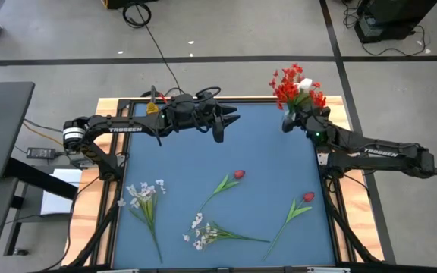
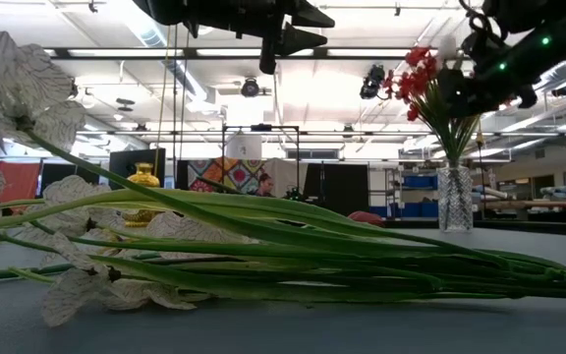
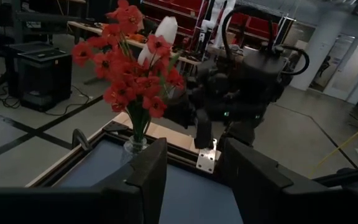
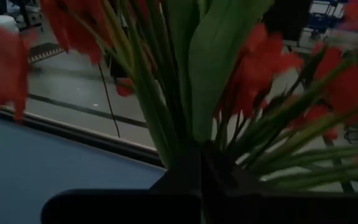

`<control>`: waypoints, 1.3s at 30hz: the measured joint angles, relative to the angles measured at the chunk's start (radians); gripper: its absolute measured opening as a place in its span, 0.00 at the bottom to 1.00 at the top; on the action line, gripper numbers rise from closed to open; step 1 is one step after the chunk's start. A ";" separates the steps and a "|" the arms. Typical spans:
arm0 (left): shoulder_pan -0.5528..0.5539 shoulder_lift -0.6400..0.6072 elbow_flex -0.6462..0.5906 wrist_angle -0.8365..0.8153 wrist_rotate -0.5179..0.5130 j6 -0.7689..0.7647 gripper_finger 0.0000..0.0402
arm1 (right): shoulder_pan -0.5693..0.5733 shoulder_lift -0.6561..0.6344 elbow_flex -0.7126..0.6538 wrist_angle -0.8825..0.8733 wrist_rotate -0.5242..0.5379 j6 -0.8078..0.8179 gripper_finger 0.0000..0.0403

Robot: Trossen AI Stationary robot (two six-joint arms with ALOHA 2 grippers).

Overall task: Sort flowers into vase by color
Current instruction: Put the white tulip into the transparent vase

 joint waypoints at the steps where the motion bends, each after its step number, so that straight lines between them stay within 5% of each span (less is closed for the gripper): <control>1: 0.000 0.000 0.000 0.000 0.000 0.000 0.41 | 0.000 0.000 -0.009 0.000 0.000 0.009 0.00; 9: 0.000 0.000 0.000 -0.002 0.000 0.000 0.41 | 0.000 0.000 -0.077 0.028 -0.040 0.044 0.02; 18: 0.000 0.000 0.000 -0.053 0.001 0.000 0.41 | 0.000 -0.004 -0.012 0.022 -0.128 0.041 0.17; 26: 0.020 -0.097 -0.001 -0.411 0.005 -0.077 0.41 | 0.020 -0.026 0.138 0.013 -0.321 0.033 0.30; 39: -0.013 -0.159 0.000 -0.916 -0.010 -0.343 0.42 | 0.069 -0.025 0.314 -0.041 -0.306 -0.039 0.41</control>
